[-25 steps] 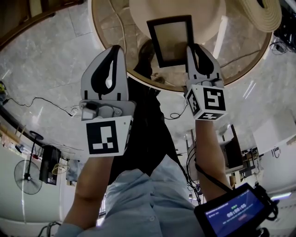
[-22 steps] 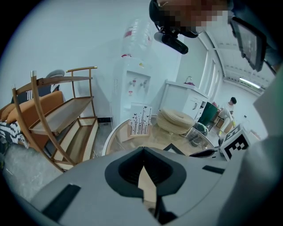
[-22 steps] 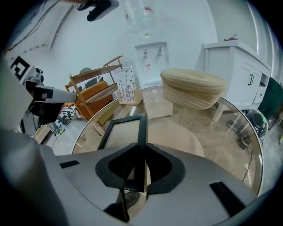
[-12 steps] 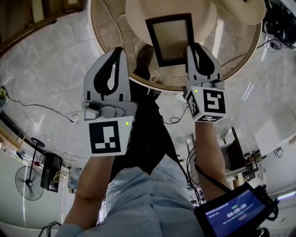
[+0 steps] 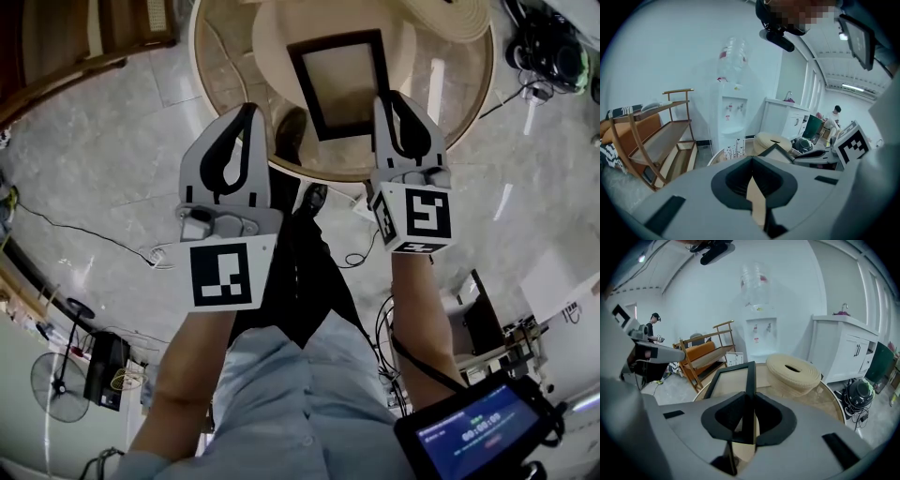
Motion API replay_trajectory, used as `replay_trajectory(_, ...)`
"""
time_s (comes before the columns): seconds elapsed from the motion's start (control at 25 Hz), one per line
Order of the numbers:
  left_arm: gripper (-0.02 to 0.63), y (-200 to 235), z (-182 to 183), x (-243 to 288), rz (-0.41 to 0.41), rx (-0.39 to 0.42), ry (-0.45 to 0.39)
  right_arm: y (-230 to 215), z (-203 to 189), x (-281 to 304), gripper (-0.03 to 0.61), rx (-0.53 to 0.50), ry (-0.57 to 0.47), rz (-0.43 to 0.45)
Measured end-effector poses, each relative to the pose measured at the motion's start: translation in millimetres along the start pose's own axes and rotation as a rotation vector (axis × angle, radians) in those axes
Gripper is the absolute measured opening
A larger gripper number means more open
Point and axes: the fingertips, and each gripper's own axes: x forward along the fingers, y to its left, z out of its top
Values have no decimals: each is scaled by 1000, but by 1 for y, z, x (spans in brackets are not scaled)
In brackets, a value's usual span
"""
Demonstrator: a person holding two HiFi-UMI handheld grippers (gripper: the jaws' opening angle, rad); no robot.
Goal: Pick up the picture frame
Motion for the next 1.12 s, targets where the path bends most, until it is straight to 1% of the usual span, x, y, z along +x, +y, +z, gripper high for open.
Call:
replay_trajectory(0.24, 11, -21, 23, -27, -17, 34, -36, 1, 33, -42, 80, 17, -83, -27)
replay_trajectory(0.4, 11, -28, 45, -49, 1, 44, -74, 1, 54, -72, 80, 7, -127, -42)
replay_trajectory(0.56, 11, -36, 69, -75, 5, 63, -142, 6, 79, -103, 80, -11, -193, -62)
replay_trajectory(0.8, 11, -55, 103, -120, 0, 82, -221, 17, 114, -157, 80, -27, -279, -81)
replay_trajectory(0.96, 11, -80, 123, -152, 0, 113, -300, 18, 127, -202, 80, -47, -354, -96)
replay_trajectory(1.12, 11, -88, 147, -184, -14, 130, -356, 31, 147, -239, 80, -68, -400, -114)
